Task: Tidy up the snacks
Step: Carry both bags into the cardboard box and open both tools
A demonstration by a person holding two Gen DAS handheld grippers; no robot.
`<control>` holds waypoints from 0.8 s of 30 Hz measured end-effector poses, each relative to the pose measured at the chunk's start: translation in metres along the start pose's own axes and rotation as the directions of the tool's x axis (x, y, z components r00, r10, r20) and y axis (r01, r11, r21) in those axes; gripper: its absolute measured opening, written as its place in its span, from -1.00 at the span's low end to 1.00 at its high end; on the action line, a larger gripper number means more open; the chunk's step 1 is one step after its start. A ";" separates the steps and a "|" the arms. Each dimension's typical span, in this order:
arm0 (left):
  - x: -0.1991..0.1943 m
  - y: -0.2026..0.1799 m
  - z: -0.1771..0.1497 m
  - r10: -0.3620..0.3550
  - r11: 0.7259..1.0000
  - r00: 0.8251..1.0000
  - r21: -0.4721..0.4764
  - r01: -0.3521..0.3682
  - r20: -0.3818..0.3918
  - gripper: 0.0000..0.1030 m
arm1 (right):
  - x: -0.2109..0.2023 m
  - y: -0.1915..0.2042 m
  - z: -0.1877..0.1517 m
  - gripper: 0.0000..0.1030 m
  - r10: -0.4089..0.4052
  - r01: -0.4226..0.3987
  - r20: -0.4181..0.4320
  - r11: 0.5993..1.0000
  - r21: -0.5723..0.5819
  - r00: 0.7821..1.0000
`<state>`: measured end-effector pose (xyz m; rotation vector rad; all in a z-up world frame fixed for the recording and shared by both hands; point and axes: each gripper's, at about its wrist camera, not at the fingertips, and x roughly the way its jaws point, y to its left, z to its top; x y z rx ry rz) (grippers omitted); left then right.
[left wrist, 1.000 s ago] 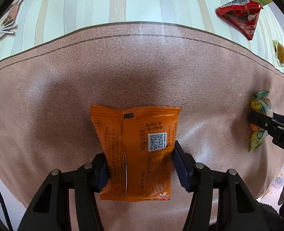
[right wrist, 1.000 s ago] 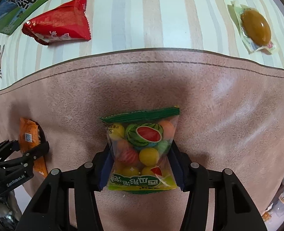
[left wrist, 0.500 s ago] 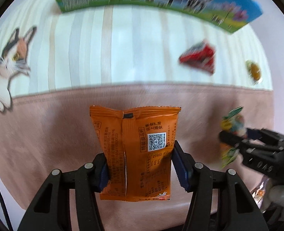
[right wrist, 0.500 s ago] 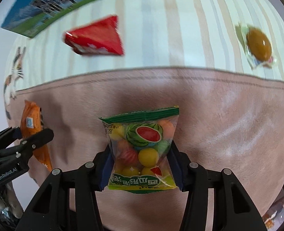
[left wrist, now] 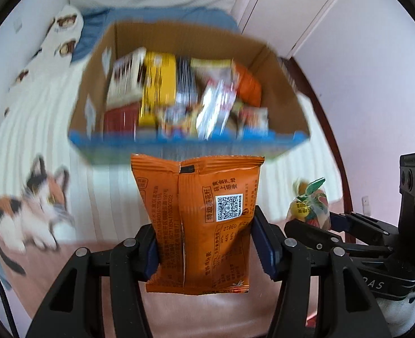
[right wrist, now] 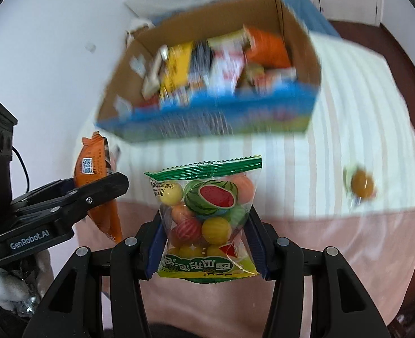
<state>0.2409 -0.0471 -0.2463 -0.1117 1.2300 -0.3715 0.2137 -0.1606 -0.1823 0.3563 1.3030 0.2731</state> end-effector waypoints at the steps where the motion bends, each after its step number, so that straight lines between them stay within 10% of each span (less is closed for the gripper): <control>1: -0.004 0.001 0.007 0.002 1.000 1.000 0.006 -0.002 0.009 0.04 | -0.008 0.003 0.012 0.05 0.000 0.000 0.024 1.000 -0.007 1.000; 13: 0.002 0.036 0.130 0.101 0.995 0.993 -0.018 -0.100 0.066 0.05 | -0.010 0.012 0.122 0.05 -0.048 0.045 0.217 0.999 0.019 0.975; 24: 0.090 0.081 0.143 0.127 0.984 0.986 -0.110 -0.139 -0.111 0.05 | 0.076 -0.020 0.143 0.05 -0.142 0.133 0.120 0.988 0.074 0.983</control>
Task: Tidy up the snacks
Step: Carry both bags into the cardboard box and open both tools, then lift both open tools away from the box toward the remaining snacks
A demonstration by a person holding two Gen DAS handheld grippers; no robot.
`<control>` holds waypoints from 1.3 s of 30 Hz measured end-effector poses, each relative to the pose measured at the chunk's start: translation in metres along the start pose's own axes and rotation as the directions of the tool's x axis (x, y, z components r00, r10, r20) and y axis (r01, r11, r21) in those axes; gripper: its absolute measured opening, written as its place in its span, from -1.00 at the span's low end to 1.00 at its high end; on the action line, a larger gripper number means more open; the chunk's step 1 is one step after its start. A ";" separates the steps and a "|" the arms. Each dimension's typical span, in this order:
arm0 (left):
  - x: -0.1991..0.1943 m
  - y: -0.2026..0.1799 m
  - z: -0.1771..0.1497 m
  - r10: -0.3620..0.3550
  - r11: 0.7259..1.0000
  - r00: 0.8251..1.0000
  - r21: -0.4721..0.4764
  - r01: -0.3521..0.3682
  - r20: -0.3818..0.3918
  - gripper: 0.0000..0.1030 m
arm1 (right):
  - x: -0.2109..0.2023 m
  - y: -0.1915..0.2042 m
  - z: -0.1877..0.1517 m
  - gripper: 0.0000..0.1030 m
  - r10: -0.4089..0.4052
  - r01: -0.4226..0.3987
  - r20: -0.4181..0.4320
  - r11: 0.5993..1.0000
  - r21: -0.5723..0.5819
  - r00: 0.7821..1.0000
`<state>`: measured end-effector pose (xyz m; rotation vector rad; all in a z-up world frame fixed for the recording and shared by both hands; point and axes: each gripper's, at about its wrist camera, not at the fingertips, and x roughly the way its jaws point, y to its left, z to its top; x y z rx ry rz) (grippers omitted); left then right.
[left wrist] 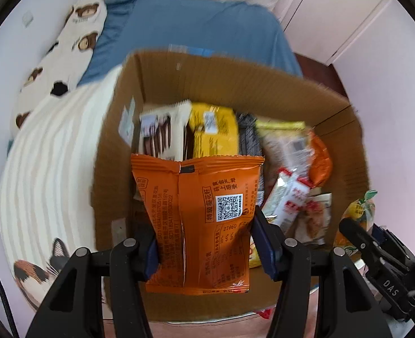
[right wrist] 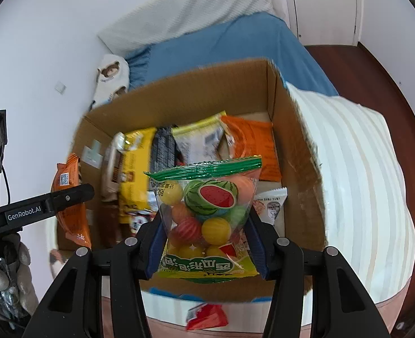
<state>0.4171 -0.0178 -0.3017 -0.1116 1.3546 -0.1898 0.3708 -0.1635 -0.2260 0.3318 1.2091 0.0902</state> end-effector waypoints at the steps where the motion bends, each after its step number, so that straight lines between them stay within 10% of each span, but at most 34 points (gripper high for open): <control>1: 0.007 0.001 -0.001 -0.001 1.000 1.000 -0.003 0.001 -0.013 0.05 | 0.006 -0.002 -0.001 0.05 -0.002 0.002 -0.009 1.000 0.006 1.000; 4: 0.026 0.002 -0.008 -0.014 1.000 0.997 -0.002 0.014 -0.074 0.05 | 0.027 -0.004 -0.006 0.10 -0.005 0.005 -0.076 1.000 -0.002 0.997; 6: 0.033 0.003 -0.012 -0.005 1.000 0.996 -0.003 0.004 -0.093 0.22 | 0.039 -0.005 -0.009 0.75 -0.019 0.018 -0.125 1.000 -0.004 0.992; 8: 0.035 0.001 -0.016 0.003 1.000 0.995 0.010 -0.002 -0.100 0.61 | 0.043 -0.004 -0.011 0.94 -0.068 0.066 -0.133 0.998 -0.020 0.989; 27: -0.018 -0.010 -0.040 0.062 0.998 0.996 0.013 -0.062 0.060 0.72 | -0.015 0.002 -0.019 0.94 -0.145 0.144 -0.013 0.987 -0.075 0.989; 39: -0.099 -0.022 -0.098 0.100 0.992 0.954 0.045 -0.117 0.283 0.72 | -0.102 0.009 -0.056 0.94 -0.145 0.165 0.165 0.979 -0.118 0.976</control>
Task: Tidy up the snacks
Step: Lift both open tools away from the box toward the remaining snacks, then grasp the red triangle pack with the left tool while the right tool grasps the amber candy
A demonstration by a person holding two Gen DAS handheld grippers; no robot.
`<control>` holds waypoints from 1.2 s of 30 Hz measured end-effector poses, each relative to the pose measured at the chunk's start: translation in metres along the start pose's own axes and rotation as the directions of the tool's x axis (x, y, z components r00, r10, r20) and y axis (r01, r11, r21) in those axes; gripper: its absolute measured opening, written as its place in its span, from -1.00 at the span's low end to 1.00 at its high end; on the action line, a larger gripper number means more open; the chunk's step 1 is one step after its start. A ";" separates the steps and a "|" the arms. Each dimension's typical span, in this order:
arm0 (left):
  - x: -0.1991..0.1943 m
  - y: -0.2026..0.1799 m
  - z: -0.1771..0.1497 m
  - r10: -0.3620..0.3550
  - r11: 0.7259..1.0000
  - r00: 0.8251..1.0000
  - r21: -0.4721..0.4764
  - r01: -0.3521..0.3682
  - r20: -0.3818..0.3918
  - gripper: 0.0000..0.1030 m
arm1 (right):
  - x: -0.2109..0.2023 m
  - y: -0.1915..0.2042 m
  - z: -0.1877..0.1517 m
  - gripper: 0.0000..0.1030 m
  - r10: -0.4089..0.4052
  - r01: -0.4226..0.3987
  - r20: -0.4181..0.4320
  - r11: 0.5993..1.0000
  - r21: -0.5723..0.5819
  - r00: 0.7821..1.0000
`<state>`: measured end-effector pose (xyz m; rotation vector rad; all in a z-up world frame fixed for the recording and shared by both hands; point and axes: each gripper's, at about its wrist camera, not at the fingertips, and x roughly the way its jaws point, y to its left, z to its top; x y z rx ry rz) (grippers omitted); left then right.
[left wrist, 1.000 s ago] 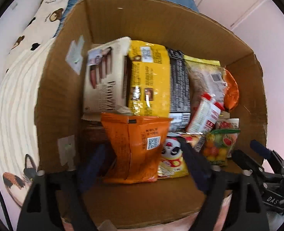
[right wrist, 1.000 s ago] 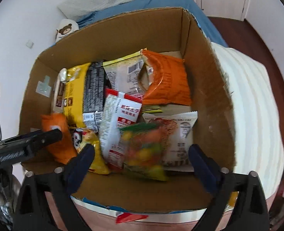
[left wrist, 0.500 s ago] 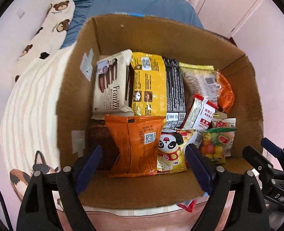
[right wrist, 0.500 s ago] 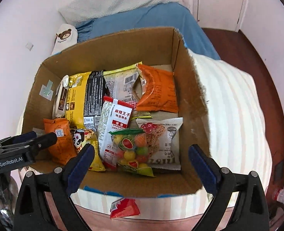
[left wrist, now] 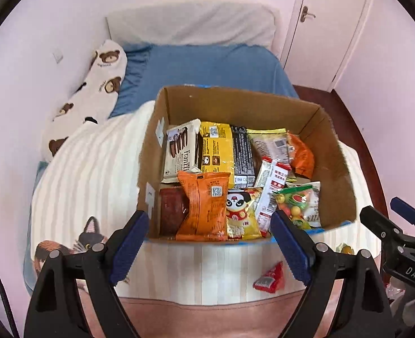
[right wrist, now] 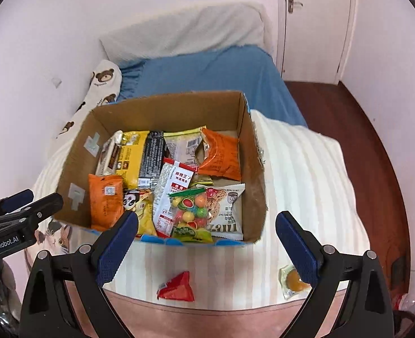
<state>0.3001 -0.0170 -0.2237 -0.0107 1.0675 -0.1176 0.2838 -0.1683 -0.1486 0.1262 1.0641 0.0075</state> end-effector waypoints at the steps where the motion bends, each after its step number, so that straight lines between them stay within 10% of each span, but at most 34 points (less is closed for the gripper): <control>1: -0.007 0.000 -0.003 0.001 1.000 1.000 0.000 -0.001 0.010 0.72 | -0.006 0.001 -0.002 0.94 0.001 -0.001 0.010 1.000 0.000 1.000; 20: -0.077 -0.015 -0.050 0.015 1.000 0.993 -0.014 -0.014 0.117 0.72 | -0.086 -0.006 -0.040 0.94 0.088 -0.094 0.122 0.995 0.040 0.989; 29: 0.001 -0.050 -0.076 -0.008 0.997 0.995 -0.075 0.000 -0.103 0.72 | -0.021 -0.123 -0.065 0.95 0.085 -0.067 -0.042 0.947 0.315 0.996; 36: 0.074 -0.084 -0.105 0.030 0.998 0.962 -0.048 -0.045 -0.272 0.72 | 0.084 -0.197 -0.088 0.94 0.061 0.042 -0.268 0.931 0.363 0.962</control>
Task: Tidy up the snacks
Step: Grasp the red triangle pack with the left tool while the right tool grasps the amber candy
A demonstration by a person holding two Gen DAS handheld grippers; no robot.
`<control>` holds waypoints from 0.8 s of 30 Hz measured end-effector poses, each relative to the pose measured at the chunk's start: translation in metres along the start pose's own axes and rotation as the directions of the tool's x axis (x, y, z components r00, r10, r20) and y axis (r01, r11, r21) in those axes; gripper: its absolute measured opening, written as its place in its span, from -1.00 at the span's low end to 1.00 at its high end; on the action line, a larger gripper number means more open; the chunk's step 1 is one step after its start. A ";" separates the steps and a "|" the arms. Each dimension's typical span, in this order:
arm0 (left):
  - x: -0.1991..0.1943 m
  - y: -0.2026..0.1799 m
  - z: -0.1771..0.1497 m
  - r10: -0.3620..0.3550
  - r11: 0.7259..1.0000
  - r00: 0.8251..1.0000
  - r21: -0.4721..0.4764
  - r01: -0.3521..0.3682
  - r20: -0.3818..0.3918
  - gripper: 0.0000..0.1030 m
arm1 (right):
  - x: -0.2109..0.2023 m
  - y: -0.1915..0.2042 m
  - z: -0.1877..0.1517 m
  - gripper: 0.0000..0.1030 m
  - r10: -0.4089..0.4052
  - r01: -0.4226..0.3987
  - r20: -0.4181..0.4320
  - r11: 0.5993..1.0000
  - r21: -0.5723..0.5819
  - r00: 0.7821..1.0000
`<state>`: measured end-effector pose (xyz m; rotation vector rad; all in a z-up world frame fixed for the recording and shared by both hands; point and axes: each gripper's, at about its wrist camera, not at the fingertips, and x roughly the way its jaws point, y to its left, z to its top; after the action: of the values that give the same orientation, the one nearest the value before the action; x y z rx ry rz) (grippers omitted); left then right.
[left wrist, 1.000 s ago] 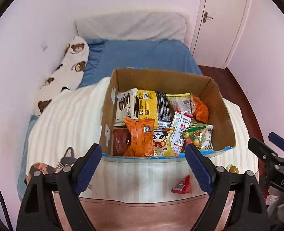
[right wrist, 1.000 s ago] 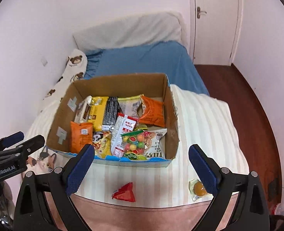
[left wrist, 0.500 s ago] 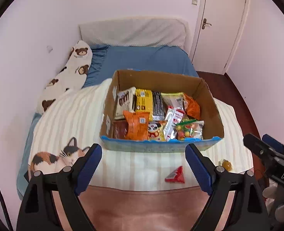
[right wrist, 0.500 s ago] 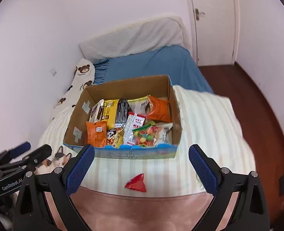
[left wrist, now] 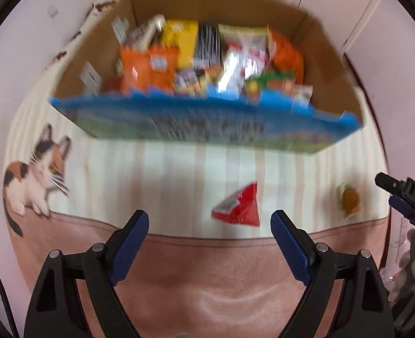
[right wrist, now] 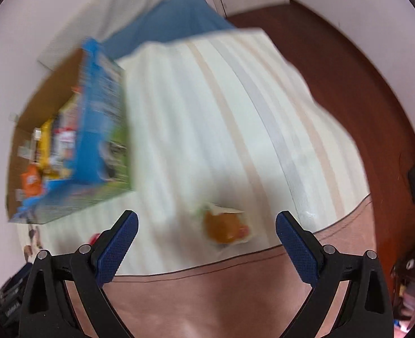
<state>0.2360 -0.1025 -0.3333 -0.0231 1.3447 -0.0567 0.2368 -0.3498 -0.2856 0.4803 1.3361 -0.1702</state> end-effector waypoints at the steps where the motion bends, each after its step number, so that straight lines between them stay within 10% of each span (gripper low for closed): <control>1: 0.011 -0.004 -0.002 0.009 1.000 1.000 0.003 -0.009 -0.022 0.72 | 0.012 -0.006 0.001 0.92 0.003 -0.003 -0.031 1.000 0.005 1.000; 11: 0.070 -0.012 -0.008 -0.038 0.999 0.987 -0.038 0.032 -0.154 0.72 | 0.075 -0.012 -0.003 0.35 0.000 -0.004 -0.082 0.999 -0.049 0.997; 20: 0.101 -0.021 -0.002 -0.116 0.989 0.974 -0.116 0.094 -0.197 0.72 | 0.077 0.015 -0.030 0.30 -0.012 -0.001 -0.064 0.981 -0.196 0.998; 24: 0.106 -0.011 -0.003 -0.136 0.981 0.974 -0.163 0.106 -0.181 0.22 | 0.078 0.016 -0.037 0.29 0.009 -0.023 -0.075 0.982 -0.187 0.997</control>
<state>0.2569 -0.1197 -0.4366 -0.2347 1.5373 -0.0604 0.2282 -0.3077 -0.3624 0.3404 1.4055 -0.0130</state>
